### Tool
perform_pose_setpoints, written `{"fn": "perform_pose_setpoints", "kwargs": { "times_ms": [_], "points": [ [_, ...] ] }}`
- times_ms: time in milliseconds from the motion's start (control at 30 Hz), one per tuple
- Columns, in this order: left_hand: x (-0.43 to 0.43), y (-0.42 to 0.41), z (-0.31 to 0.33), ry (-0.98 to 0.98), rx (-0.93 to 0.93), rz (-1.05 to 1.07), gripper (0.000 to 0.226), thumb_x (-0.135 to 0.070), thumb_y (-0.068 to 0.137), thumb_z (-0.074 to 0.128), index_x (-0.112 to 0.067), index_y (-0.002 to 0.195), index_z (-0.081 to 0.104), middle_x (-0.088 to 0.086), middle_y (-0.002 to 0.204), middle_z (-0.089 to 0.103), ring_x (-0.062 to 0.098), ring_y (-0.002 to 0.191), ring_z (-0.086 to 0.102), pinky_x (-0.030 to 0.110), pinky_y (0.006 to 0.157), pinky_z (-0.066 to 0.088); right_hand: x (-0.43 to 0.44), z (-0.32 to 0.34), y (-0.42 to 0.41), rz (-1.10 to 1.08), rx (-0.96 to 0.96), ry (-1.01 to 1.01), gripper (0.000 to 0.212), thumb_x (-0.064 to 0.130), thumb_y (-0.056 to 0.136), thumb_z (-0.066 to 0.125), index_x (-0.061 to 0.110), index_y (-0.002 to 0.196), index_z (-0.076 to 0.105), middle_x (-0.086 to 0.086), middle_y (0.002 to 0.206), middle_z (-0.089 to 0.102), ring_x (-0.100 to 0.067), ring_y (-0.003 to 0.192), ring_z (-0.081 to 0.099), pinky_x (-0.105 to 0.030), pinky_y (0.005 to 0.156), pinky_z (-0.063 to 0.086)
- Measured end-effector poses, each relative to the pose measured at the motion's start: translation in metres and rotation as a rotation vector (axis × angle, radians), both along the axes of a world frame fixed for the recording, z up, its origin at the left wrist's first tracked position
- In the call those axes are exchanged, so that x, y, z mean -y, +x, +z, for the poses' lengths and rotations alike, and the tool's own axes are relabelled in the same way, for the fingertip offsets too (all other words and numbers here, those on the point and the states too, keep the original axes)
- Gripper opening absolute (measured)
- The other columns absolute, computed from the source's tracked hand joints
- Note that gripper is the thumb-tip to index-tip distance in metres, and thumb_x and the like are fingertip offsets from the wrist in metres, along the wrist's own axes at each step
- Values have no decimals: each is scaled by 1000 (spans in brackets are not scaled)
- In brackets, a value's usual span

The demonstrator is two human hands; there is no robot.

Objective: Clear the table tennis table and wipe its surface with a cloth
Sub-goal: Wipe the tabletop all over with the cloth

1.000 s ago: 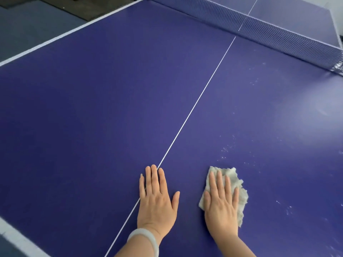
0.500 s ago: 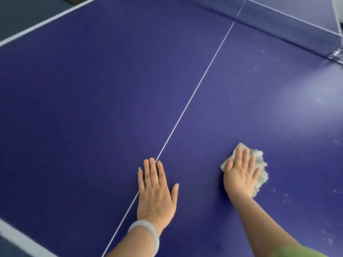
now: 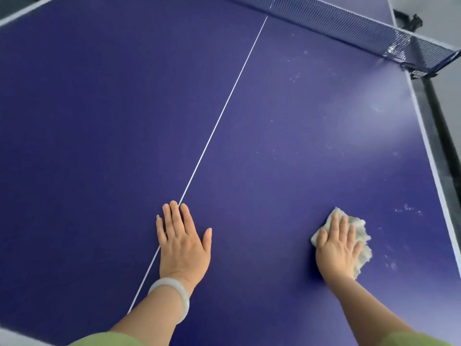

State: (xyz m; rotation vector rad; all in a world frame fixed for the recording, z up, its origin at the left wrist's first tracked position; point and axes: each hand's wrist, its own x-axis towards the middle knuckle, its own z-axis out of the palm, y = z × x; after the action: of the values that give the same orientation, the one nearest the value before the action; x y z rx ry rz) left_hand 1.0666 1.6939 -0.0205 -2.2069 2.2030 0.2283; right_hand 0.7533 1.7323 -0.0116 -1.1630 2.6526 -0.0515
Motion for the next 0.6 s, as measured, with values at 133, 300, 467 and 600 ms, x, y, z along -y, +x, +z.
{"fn": "perform_pose_setpoints", "kwargs": {
  "times_ms": [133, 300, 467, 600],
  "points": [
    [-2, 1, -2, -28, -3, 7, 76, -50, 97, 26, 5, 148, 30, 29, 154, 27, 42, 146, 19, 56, 119, 16, -28, -6, 65, 255, -22, -71, 56, 38, 103, 11, 31, 154, -12, 8, 164, -12, -14, 151, -15, -45, 122, -8],
    [-2, 0, 0, -27, -16, 12, 80, -54, 94, 29, 4, 149, 27, 28, 156, 24, 41, 147, 17, 54, 120, 15, -99, -5, 38, 689, -29, -86, 57, 39, 103, 21, 28, 158, 11, 9, 165, 8, -15, 153, 2, -44, 121, 4],
    [-1, 3, 7, 13, -7, 1, 79, -55, 97, 35, 1, 152, 23, 24, 159, 18, 39, 149, 11, 53, 121, 13, -111, -1, -34, 189, 28, 33, 55, 40, 104, 11, 37, 150, -18, 11, 164, -13, -10, 150, -19, -42, 122, -9],
    [-34, -37, 23, 16, -54, -86, 64, -45, 98, 45, -3, 146, 38, 21, 157, 23, 39, 148, 14, 53, 120, 11, -121, -2, -1, 177, 3, 9, 58, 39, 104, 14, 32, 148, -24, 6, 163, -20, -15, 150, -21, -44, 121, -14]
  ]
}}
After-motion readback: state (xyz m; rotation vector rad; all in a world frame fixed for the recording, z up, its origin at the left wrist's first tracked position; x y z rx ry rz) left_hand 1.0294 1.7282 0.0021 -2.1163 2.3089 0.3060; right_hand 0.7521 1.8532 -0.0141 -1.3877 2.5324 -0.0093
